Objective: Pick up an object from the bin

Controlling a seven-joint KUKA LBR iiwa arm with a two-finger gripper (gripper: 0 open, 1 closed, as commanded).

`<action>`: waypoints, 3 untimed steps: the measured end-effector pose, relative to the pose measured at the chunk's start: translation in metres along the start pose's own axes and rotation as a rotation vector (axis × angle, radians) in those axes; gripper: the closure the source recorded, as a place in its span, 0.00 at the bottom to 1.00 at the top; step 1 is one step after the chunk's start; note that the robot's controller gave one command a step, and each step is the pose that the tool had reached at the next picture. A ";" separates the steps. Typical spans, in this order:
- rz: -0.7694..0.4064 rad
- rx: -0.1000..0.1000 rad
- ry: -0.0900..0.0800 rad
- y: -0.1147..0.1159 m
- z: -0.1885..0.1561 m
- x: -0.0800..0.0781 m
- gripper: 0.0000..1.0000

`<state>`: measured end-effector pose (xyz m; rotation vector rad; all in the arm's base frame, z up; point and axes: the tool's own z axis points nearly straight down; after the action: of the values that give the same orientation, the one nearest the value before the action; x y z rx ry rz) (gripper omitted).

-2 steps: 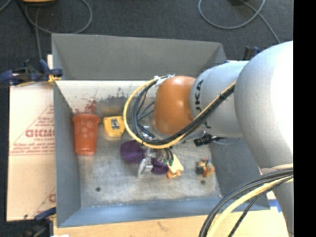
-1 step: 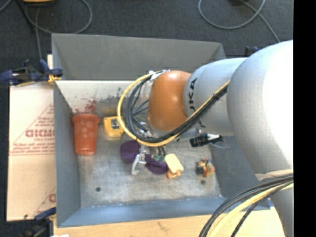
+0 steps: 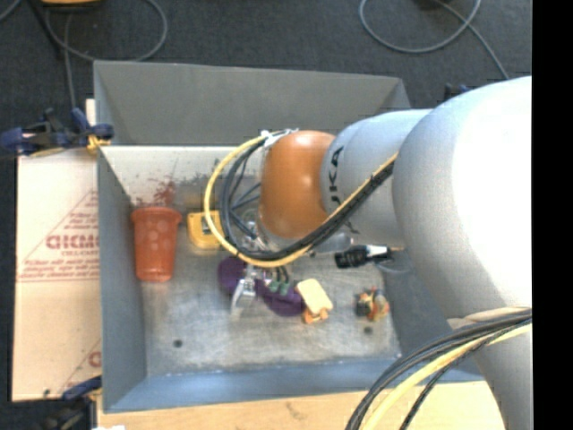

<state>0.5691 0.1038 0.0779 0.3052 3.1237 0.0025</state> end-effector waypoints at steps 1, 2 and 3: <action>0.096 -0.008 0.010 -0.004 -0.002 0.001 1.00; 0.096 -0.008 0.010 -0.004 -0.002 0.001 1.00; 0.096 -0.007 0.010 -0.004 -0.004 0.002 1.00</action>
Offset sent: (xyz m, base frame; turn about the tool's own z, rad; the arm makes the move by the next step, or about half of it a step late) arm 0.0000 0.0000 0.0000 0.0000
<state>0.5667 0.1001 0.0823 0.4557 3.1146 0.0149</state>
